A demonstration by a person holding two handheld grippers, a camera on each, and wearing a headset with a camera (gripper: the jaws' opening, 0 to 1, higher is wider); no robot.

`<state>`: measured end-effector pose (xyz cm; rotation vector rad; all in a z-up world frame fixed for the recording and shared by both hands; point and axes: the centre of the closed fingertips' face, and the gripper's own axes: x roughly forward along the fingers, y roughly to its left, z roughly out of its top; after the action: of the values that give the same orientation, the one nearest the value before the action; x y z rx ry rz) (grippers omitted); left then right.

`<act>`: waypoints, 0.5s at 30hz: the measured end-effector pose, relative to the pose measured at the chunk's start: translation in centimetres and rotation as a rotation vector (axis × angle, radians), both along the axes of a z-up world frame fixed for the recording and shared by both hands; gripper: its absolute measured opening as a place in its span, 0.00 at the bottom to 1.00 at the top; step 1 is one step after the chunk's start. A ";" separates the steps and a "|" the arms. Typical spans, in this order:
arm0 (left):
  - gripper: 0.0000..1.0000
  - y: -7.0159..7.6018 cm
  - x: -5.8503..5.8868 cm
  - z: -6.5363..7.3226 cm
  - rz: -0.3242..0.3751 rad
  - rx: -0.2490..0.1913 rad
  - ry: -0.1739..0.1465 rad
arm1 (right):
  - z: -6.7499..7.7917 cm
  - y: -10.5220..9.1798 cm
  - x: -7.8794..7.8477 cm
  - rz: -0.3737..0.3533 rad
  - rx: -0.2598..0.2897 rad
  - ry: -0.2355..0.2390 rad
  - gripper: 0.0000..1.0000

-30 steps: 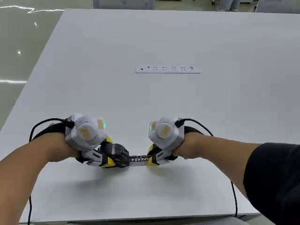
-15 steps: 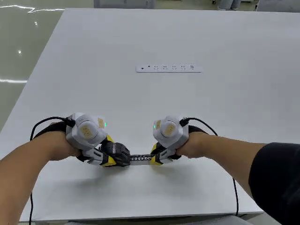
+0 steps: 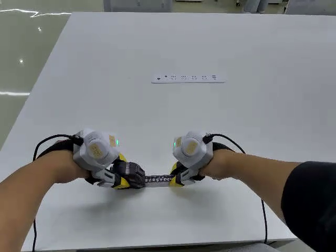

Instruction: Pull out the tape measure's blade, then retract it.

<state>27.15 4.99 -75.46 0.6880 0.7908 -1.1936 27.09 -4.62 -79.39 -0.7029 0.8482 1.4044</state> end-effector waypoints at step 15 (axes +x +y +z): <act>0.30 0.0 0.0 0.0 0.002 -0.002 -0.005 | 0.0 -0.7 0.1 -0.016 -0.007 0.004 0.10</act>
<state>27.14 4.95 -75.48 0.6881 0.7858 -1.1909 27.16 -5.32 -79.38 -0.6978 0.8604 1.3891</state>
